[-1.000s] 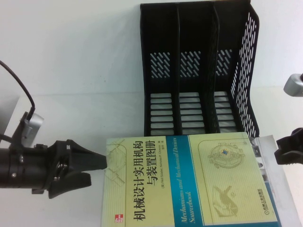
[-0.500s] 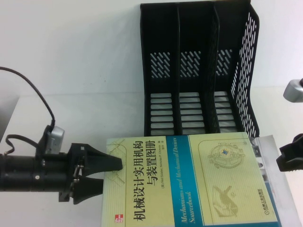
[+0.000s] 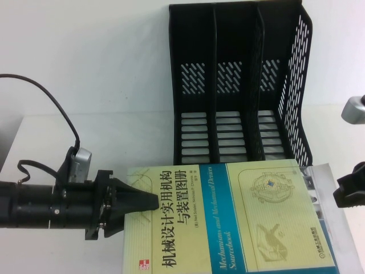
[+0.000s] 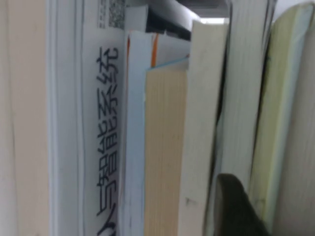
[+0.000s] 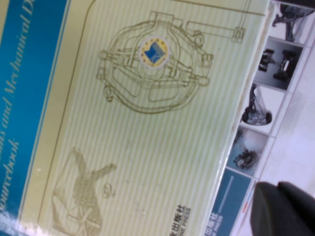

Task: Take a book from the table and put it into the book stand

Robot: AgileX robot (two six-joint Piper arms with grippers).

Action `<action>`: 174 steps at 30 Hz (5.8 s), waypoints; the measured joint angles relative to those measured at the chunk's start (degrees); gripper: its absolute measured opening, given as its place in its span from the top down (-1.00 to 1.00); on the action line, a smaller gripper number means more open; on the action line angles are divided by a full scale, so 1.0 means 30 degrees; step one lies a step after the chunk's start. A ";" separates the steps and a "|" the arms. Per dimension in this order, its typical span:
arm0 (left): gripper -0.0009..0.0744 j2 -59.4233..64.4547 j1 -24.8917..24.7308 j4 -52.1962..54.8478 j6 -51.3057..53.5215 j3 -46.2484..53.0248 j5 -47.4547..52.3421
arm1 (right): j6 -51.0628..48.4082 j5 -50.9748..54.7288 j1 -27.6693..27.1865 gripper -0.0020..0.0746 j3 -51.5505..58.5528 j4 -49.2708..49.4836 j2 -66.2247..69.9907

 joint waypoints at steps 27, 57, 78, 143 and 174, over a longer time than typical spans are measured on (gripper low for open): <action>0.46 -0.4971 -0.0946 0.9002 -1.0483 -1.6582 0.0369 | -0.0945 -0.0154 0.0000 0.96 -0.0808 0.1974 0.0000; 0.46 -0.4596 -0.8008 2.2374 -2.0199 -1.9815 -1.0221 | -0.1005 -0.0303 0.0000 0.96 -0.0835 0.2097 0.0000; 0.47 -0.5717 -0.8008 2.5195 -2.0799 -2.0153 -1.0288 | -0.1005 -0.0389 0.0000 0.96 -0.0835 0.1933 0.0709; 0.41 0.2146 -0.8079 2.9652 -2.2969 -2.1307 -1.3477 | -0.1234 -0.0432 0.0000 0.96 -0.0835 0.2018 0.0721; 0.97 -0.6636 -0.8037 3.0364 -1.9824 -2.3164 -0.8455 | 0.5600 -0.5925 -0.1898 0.96 0.1279 -0.7429 -0.9861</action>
